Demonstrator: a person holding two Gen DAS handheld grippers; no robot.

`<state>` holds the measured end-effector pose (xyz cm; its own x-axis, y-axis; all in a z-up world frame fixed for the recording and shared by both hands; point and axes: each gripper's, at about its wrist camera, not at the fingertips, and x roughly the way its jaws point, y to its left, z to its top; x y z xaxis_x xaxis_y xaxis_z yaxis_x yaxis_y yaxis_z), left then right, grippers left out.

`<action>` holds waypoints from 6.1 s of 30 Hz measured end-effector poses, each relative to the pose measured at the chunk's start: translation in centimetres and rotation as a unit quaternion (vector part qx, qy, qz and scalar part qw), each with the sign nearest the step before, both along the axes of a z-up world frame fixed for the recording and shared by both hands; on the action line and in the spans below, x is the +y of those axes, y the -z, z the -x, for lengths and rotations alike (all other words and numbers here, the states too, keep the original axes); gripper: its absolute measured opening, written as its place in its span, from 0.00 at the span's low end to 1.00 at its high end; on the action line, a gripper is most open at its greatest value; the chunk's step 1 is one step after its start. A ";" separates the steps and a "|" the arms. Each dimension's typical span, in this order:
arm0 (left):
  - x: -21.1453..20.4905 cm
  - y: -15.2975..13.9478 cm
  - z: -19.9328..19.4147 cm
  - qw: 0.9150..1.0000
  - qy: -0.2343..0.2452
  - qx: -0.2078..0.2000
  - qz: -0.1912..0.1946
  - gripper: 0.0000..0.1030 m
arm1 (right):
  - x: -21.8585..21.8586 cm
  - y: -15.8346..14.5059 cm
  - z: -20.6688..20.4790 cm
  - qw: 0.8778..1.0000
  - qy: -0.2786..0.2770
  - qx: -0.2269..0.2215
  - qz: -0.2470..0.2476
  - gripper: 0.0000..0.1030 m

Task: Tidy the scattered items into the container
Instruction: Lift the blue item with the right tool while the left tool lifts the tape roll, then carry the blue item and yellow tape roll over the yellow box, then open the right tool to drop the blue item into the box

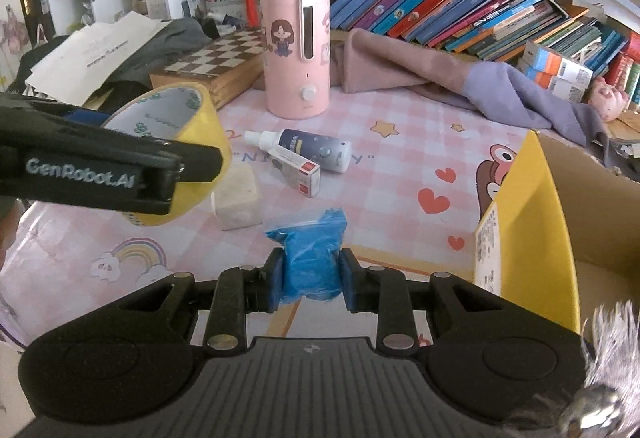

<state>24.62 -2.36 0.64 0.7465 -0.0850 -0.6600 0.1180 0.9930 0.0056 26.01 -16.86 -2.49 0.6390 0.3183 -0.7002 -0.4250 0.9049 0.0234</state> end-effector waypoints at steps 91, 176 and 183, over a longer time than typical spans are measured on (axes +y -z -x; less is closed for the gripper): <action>-13.0 -1.2 22.5 0.978 0.201 0.005 0.049 0.85 | -16.3 -1.8 27.2 0.973 0.229 -0.001 -0.006 0.26; -28.8 0.8 -0.3 0.977 0.194 0.021 -0.080 0.85 | -27.3 -2.2 -7.0 0.996 -0.012 0.024 0.089 0.26; -29.1 1.3 -0.4 0.978 0.192 0.030 -0.079 0.85 | -27.0 -1.3 -7.1 0.994 -0.029 0.039 0.094 0.26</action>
